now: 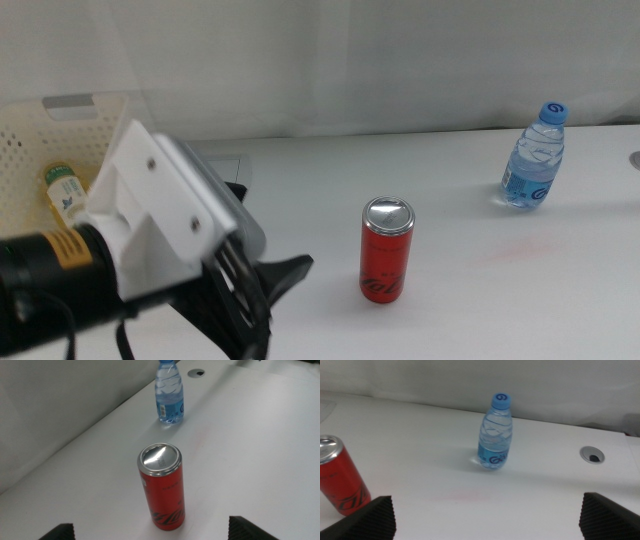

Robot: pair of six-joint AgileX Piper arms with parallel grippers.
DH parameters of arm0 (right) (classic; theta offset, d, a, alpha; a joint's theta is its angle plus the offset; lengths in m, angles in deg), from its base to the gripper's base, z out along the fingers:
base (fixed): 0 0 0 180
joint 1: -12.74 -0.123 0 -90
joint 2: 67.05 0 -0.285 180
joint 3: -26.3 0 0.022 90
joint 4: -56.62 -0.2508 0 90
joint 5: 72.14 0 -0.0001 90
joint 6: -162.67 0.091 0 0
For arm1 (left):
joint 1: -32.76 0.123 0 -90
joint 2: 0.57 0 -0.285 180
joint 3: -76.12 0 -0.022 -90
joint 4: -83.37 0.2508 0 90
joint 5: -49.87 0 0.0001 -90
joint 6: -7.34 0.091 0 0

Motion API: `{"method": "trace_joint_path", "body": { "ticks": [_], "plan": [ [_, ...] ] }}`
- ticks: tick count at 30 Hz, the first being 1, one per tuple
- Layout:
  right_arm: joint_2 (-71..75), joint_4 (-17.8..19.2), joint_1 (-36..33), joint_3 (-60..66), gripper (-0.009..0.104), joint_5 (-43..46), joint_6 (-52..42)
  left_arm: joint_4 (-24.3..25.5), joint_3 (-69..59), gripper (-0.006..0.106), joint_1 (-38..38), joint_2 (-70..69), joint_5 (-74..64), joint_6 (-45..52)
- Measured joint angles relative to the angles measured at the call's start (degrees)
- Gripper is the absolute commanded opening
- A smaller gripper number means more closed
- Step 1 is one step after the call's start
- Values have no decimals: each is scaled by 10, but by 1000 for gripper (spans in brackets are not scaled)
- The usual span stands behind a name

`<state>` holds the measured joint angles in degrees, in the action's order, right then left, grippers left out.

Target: Use arms to grab the bottles and put them into the dustbin to the left of the table.

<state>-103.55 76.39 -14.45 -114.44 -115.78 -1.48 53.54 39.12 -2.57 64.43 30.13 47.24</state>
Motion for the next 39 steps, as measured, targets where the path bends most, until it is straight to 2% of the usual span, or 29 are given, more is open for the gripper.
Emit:
{"method": "trace_joint_path", "body": {
  "ticks": [4, 10, 19, 22, 27, 30, 34, 39],
  "plan": [
    [3, 5, 0, 0, 103, -13, 8, -1, -50, 80, -45, 0, 77, 12],
    [4, 15, 0, 0, 103, -16, 21, -26, -171, 80, -129, 0, 285, -8],
    [4, 17, 0, 0, 103, -15, 23, -25, -247, 80, -157, 81, 484, -151],
    [4, 17, 0, 0, 103, -15, 23, 6, -247, 80, -157, 133, 545, -205],
    [4, 17, 0, 0, 103, -15, 23, 95, -247, 80, -157, 230, 644, -311],
    [4, 17, 0, 0, 103, -14, 23, 124, -247, 80, -157, 288, 699, -350],
    [4, 17, 0, 0, 103, -14, 23, 127, -229, 80, -157, 373, 766, -385],
    [4, 17, 0, 0, 103, -14, 23, 129, -173, 80, -157, 433, 784, -390]
  ]
}}
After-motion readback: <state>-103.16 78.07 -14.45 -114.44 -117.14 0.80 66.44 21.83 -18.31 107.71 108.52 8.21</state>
